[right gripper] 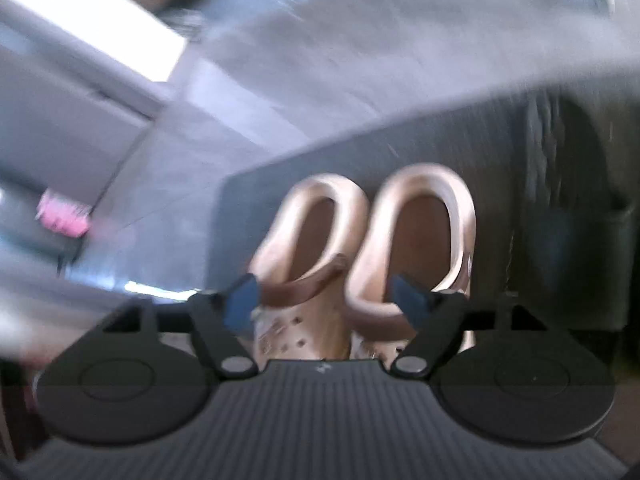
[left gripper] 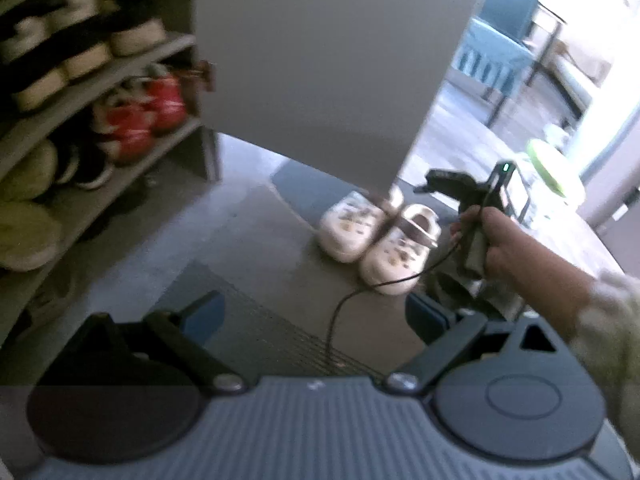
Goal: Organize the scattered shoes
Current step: 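Lower the right tool onto the cream clogs and grasp them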
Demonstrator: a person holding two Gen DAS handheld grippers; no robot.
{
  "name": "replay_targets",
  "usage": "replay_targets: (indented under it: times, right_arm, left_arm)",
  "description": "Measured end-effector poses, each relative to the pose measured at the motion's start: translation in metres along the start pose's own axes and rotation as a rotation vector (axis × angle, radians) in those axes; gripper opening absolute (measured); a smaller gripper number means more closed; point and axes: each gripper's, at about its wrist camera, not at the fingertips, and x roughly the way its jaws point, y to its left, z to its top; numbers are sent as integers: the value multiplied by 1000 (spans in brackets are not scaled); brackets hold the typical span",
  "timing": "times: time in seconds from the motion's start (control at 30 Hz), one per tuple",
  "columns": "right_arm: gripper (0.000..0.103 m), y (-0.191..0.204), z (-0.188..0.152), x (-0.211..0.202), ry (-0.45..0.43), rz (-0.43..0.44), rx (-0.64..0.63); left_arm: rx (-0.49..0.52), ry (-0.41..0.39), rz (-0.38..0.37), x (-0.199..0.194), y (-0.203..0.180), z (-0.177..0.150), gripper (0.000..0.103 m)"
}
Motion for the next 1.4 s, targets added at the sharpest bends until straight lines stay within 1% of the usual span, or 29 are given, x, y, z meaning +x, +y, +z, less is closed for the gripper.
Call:
replay_targets:
  times: [0.03, 0.07, 0.13, 0.17, 0.2, 0.23, 0.27, 0.3, 0.33, 0.4, 0.43, 0.47, 0.53, 0.57, 0.6, 0.63, 0.67, 0.7, 0.77, 0.87, 0.93, 1.0, 1.13, 1.23, 1.33, 1.4]
  right_arm:
    - [82, -4, 5, 17, 35, -15, 26]
    - [82, -7, 7, 30, 48, -34, 33]
    - [82, -9, 10, 47, 42, -55, 53]
    - [89, -10, 12, 55, 35, -58, 61]
    - [87, -7, 13, 60, 24, -62, 53]
    - [86, -4, 13, 63, 25, -85, 30]
    - [86, 3, 14, 72, 51, -111, -23]
    - [86, 6, 14, 80, 86, -118, -80]
    - [89, 7, 16, 84, 107, -115, -103]
    - [94, 14, 18, 94, 152, -140, -150]
    - [95, 17, 19, 97, 174, -152, -183]
    - [95, 21, 19, 99, 197, -157, -224]
    - [93, 23, 20, 100, 242, -153, -275]
    - [86, 22, 21, 98, 286, -128, -304]
    - [78, 19, 23, 94, 327, -92, -315]
    - [56, 16, 24, 92, 351, -61, -304]
    - [48, 12, 24, 87, 375, -29, -294]
    - [46, 7, 21, 79, 390, -3, -299]
    - [37, 3, 11, 60, 371, 27, -303]
    - [32, -3, 4, 38, 319, 50, -260]
    - [31, -10, -1, 20, 278, 58, -217]
    - [30, -28, -6, -5, 229, 71, -140]
    - [27, -60, -16, -38, 200, 100, -97]
    - [27, -75, -25, -65, 208, 106, -113]
    - [27, -90, -46, -107, 253, 77, -200]
    - [27, -88, -62, -119, 287, 64, -280]
  left_arm:
    - [-35, -4, 21, -9, 5, -2, 98]
    - [-69, -10, 38, -17, 10, -3, 98]
    - [-133, -28, 23, -29, 20, -3, 98]
    - [-165, -37, 16, -34, 25, -2, 98]
    - [-197, -46, 9, -40, 29, -2, 98]
    - [-229, -56, 2, -46, 34, -1, 99]
    - [-261, -65, -5, -52, 39, -1, 100]
    - [-295, -72, -16, -57, 44, -1, 100]
    - [-340, -63, -48, -56, 49, -1, 100]
    - [-393, -51, -85, -55, 53, -3, 100]
    - [-442, -34, -116, -50, 59, -5, 100]
    - [-461, -24, -119, -48, 62, -6, 100]
    - [-486, -16, -119, -43, 65, -7, 99]
    - [-505, -10, -120, -40, 67, -7, 99]
    - [-522, -5, -122, -39, 69, -7, 99]
    - [-529, -13, -129, -39, 71, -6, 99]
    - [-536, -20, -135, -40, 72, -5, 99]
    - [-542, -28, -141, -41, 74, -4, 99]
    - [-530, -52, -141, -44, 74, 2, 99]
    - [-504, -78, -134, -44, 71, 13, 99]
    - [-483, -94, -124, -43, 68, 22, 99]
    - [-476, -99, -114, -41, 66, 25, 99]
    - [-472, -122, -115, -44, 68, 34, 99]
    - [-466, -149, -106, -49, 70, 38, 99]
    - [-465, -176, -100, -54, 74, 41, 99]
    - [-467, -193, -90, -57, 79, 42, 99]
